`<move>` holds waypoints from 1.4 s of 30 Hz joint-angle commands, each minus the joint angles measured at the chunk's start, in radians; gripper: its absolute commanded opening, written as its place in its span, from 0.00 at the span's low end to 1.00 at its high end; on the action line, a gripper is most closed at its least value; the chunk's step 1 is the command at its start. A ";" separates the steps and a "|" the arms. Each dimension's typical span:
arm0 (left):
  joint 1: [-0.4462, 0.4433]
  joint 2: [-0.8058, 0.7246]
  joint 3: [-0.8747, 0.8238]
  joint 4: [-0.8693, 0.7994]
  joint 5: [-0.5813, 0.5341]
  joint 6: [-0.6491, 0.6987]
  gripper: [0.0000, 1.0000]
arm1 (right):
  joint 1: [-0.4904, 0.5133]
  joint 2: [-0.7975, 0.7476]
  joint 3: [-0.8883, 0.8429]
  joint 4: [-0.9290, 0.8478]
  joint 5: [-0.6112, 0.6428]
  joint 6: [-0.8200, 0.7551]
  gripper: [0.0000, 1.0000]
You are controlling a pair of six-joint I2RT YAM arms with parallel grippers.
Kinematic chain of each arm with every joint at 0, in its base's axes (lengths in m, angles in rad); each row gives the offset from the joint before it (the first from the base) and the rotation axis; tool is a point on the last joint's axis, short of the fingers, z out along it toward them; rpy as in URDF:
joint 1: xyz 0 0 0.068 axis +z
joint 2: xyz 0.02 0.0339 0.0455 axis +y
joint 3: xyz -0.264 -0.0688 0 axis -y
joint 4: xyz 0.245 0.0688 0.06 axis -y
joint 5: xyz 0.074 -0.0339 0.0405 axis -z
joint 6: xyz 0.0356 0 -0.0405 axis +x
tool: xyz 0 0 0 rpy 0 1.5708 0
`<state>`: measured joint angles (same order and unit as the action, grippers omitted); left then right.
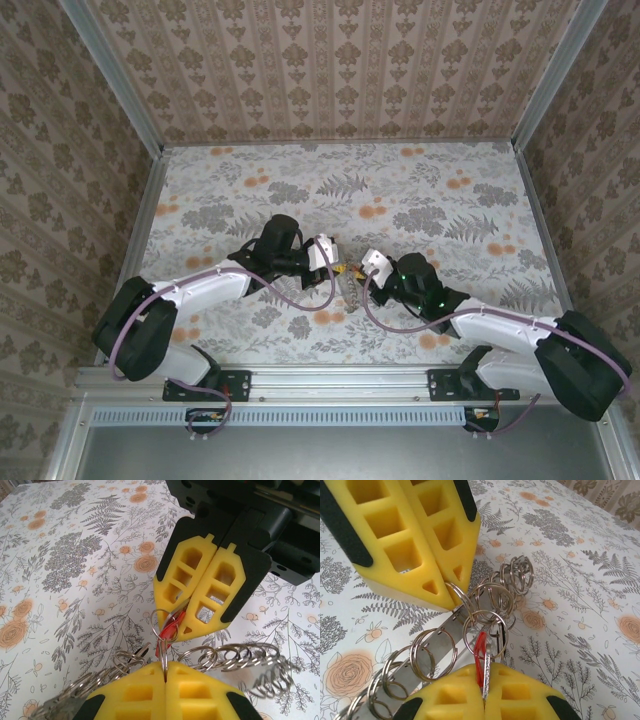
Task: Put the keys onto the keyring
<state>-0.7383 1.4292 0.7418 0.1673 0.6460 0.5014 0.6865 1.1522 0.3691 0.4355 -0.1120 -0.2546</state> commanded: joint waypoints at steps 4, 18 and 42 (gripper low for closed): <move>0.001 -0.012 0.034 -0.026 0.004 0.025 0.00 | 0.000 -0.026 0.017 -0.037 0.002 0.005 0.04; -0.010 0.000 0.048 -0.050 0.004 0.034 0.00 | -0.001 -0.014 0.006 -0.021 0.043 0.040 0.25; -0.019 0.052 0.134 -0.207 0.004 0.117 0.00 | -0.038 -0.214 0.064 -0.237 0.340 0.313 0.48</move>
<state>-0.7467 1.4628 0.8333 0.0059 0.6376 0.5819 0.6689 0.9249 0.3649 0.3206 0.1173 -0.0853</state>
